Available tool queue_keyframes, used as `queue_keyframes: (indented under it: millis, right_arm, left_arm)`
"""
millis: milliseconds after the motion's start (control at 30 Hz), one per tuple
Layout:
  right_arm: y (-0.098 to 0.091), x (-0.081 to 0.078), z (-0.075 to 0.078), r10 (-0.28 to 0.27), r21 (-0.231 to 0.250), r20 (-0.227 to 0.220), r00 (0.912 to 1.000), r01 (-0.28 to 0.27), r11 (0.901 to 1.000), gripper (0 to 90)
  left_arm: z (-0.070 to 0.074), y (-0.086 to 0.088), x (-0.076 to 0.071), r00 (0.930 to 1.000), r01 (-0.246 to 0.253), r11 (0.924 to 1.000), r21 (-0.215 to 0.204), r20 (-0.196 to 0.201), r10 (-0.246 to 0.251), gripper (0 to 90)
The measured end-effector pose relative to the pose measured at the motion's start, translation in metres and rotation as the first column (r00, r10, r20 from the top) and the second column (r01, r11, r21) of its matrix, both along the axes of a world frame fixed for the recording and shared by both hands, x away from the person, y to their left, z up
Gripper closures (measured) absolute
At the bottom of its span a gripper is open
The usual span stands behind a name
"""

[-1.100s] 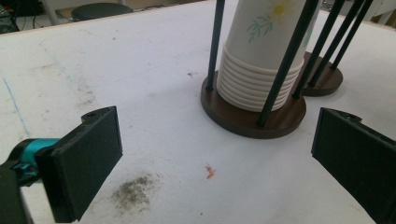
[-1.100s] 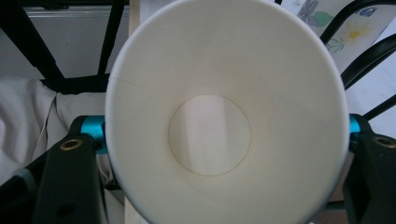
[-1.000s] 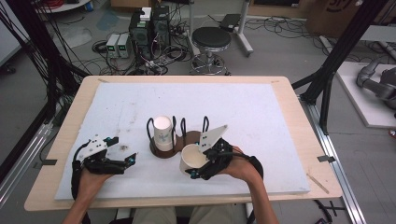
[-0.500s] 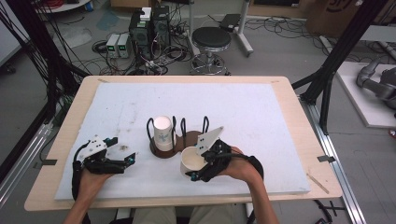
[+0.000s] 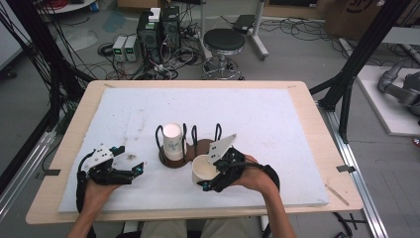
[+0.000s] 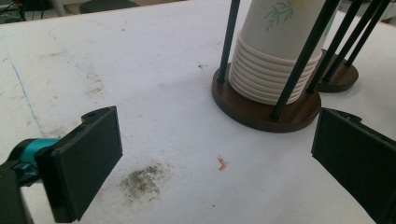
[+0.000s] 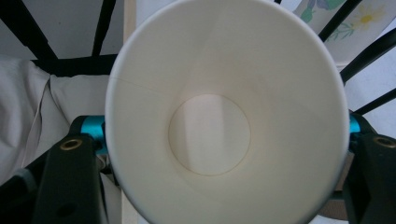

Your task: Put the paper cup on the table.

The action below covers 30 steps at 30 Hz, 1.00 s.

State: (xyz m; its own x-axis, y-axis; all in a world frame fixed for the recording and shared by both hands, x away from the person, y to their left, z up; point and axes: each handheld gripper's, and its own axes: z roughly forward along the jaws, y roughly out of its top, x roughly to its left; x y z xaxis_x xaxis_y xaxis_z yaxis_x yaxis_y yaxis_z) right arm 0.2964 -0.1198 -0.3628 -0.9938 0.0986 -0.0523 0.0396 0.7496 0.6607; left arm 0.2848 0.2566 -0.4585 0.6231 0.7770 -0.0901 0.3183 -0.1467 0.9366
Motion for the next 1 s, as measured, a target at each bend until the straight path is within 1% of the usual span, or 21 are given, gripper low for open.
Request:
queue_keyframes:
  millis: [67,133,200,267,367,500,600,700,767,833,933,1000]
  right_arm:
    - [0.001,0.000,-0.001,0.004,-0.006,-0.002,1.0000,-0.004,1.0000,28.8]
    - [0.002,0.000,-0.002,0.003,-0.012,0.006,1.0000,-0.003,0.9999,28.8]
    - [0.001,0.000,-0.002,0.000,-0.013,-0.001,1.0000,-0.001,0.9999,28.8]
    - [0.000,0.000,-0.001,-0.002,-0.009,0.006,1.0000,0.002,1.0000,28.8]
    - [-0.001,0.001,-0.001,-0.006,-0.013,0.002,1.0000,0.006,0.9999,28.8]
    - [0.000,0.002,-0.004,-0.017,-0.031,0.003,0.9998,0.018,0.9994,28.8]
    - [0.003,0.004,-0.006,-0.015,-0.046,0.001,0.9999,0.015,0.9988,28.8]
    - [0.006,0.004,-0.010,-0.021,-0.082,0.007,0.9998,0.021,0.9964,28.8]
    - [0.007,0.005,-0.012,-0.019,-0.096,0.012,0.9998,0.020,0.9952,28.8]
    - [0.008,0.005,-0.013,-0.018,-0.099,0.007,0.9998,0.019,0.9949,28.8]
    - [0.010,0.005,-0.014,-0.020,-0.107,0.013,0.9997,0.021,0.9940,28.8]
    - [0.011,0.004,-0.016,-0.019,-0.122,0.010,0.9998,0.020,0.9924,28.8]
  left_arm:
    - [0.000,0.000,0.000,1.0000,-0.004,1.0000,0.000,-0.002,0.004,1.8]
    - [0.000,0.000,0.000,1.0000,-0.004,1.0000,0.002,0.000,0.004,1.8]
    - [0.000,0.000,0.000,1.0000,-0.003,1.0000,0.004,0.001,0.003,1.8]
    - [0.000,0.000,0.000,1.0000,-0.001,1.0000,0.004,0.001,0.001,1.8]
    - [0.000,0.000,0.000,1.0000,-0.003,1.0000,0.002,-0.001,0.003,1.8]
    - [0.000,0.000,0.000,1.0000,-0.004,1.0000,0.002,-0.002,0.004,1.8]
    - [0.000,0.000,0.000,1.0000,-0.004,1.0000,0.003,-0.001,0.004,1.8]
    - [0.000,0.000,0.000,1.0000,-0.002,1.0000,0.004,0.000,0.002,1.8]
    - [0.000,0.000,0.000,1.0000,-0.002,1.0000,0.006,0.000,0.002,1.8]
    - [0.000,-0.001,0.000,1.0000,-0.002,1.0000,0.007,0.000,0.002,1.8]
    - [0.000,-0.001,0.000,1.0000,-0.002,1.0000,0.006,-0.001,0.002,1.8]
    - [0.000,-0.001,0.000,1.0000,-0.002,1.0000,0.008,-0.001,0.002,1.8]
